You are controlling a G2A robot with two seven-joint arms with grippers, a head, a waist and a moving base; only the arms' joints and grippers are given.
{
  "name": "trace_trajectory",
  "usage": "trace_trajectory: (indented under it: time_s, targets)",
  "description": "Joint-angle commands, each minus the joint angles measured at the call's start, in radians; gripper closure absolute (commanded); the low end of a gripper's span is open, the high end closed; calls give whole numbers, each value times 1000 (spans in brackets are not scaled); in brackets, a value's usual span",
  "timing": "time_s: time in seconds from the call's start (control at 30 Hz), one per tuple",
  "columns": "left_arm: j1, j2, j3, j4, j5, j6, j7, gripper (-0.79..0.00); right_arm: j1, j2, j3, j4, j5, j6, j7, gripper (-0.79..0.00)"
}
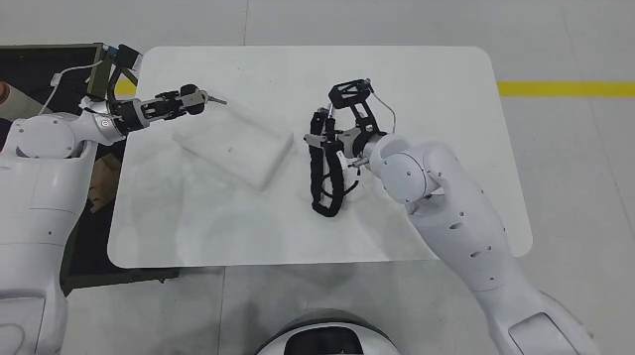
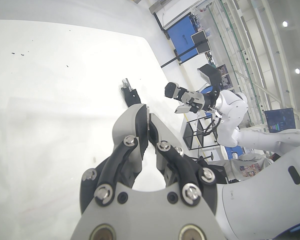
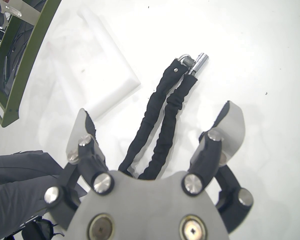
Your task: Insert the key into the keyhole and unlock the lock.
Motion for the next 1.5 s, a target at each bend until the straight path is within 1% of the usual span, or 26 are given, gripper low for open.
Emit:
trace_trajectory:
  time_s: [0.0, 0.07, 0.1, 0.13, 0.2, 0.23, 0.27, 0.33, 0.43, 0.5, 0.53, 0.57, 0.6, 0.63, 0.67, 0.7, 0.73, 0.77, 0.87, 0.97, 1.03, 1.07, 1.17, 1.23, 1.33, 1.47]
  targets:
    - [0, 0, 0, 0, 0, 0, 0, 0, 0, 0, 0, 0, 0, 0, 0, -785]
    - [0, 0, 0, 0, 0, 0, 0, 0, -18, 1, -3, -7, -9, -2, -4, -785]
    - [0, 0, 0, 0, 0, 0, 0, 0, -54, 2, -2, -16, -60, 19, 2, -785]
    - [0, 0, 0, 0, 0, 0, 0, 0, -58, -1, -5, -18, -70, 27, 38, -785]
    - [0, 0, 0, 0, 0, 0, 0, 0, 12, -17, -19, 43, -66, 28, 161, -785]
    - [0, 0, 0, 0, 0, 0, 0, 0, 60, -27, -37, 80, -61, -12, 206, -785]
    - [0, 0, 0, 0, 0, 0, 0, 0, 102, -38, -41, 137, -37, -27, 239, -785]
    - [0, 0, 0, 0, 0, 0, 0, 0, 162, -57, -49, 212, -16, -9, 288, -785]
    - [0, 0, 0, 0, 0, 0, 0, 0, 226, -93, -37, 291, 65, -16, 309, -785]
    - [0, 0, 0, 0, 0, 0, 0, 0, 263, -111, -51, 339, 21, 34, 297, -785]
    - [0, 0, 0, 0, 0, 0, 0, 0, 283, -121, -70, 361, -11, 60, 292, -714]
    - [0, 0, 0, 0, 0, 0, 0, 0, 310, -133, -102, 391, -52, 92, 292, -686]
    - [0, 0, 0, 0, 0, 0, 0, 0, 320, -140, -117, 405, -73, 106, 295, -699]
    - [0, 0, 0, 0, 0, 0, 0, 0, 333, -153, -135, 425, -94, 124, 302, -462]
    - [0, 0, 0, 0, 0, 0, 0, 0, 349, -171, -152, 455, -115, 136, 305, -345]
    - [0, 0, 0, 0, 0, 0, 0, 0, 356, -179, -162, 471, -129, 141, 305, -317]
    - [0, 0, 0, 0, 0, 0, 0, 0, 366, -192, -180, 495, -158, 150, 308, -314]
    - [0, 0, 0, 0, 0, 0, 0, 0, 374, -206, -192, 518, -178, 162, 309, -265]
    - [0, 0, 0, 0, 0, 0, 0, 0, 391, -244, -206, 578, -215, 194, 312, -271]
    - [0, 0, 0, 0, 0, 0, 0, 0, 400, -278, -192, 629, -242, 193, 303, -274]
    - [0, 0, 0, 0, 0, 0, 0, 0, 401, -293, -184, 650, -260, 192, 297, -231]
    - [0, 0, 0, 0, 0, 0, 0, 0, 401, -305, -175, 664, -269, 188, 292, -231]
    - [0, 0, 0, 0, 0, 0, 0, 0, 407, -330, -160, 705, -316, 201, 284, -243]
    - [0, 0, 0, 0, 0, 0, 0, 0, 408, -345, -153, 722, -336, 203, 282, -277]
    - [0, 0, 0, 0, 0, 0, 0, 0, 415, -372, -133, 765, -369, 196, 282, -274]
    - [0, 0, 0, 0, 0, 0, 0, 0, 421, -397, -101, 816, -388, 165, 286, -296]
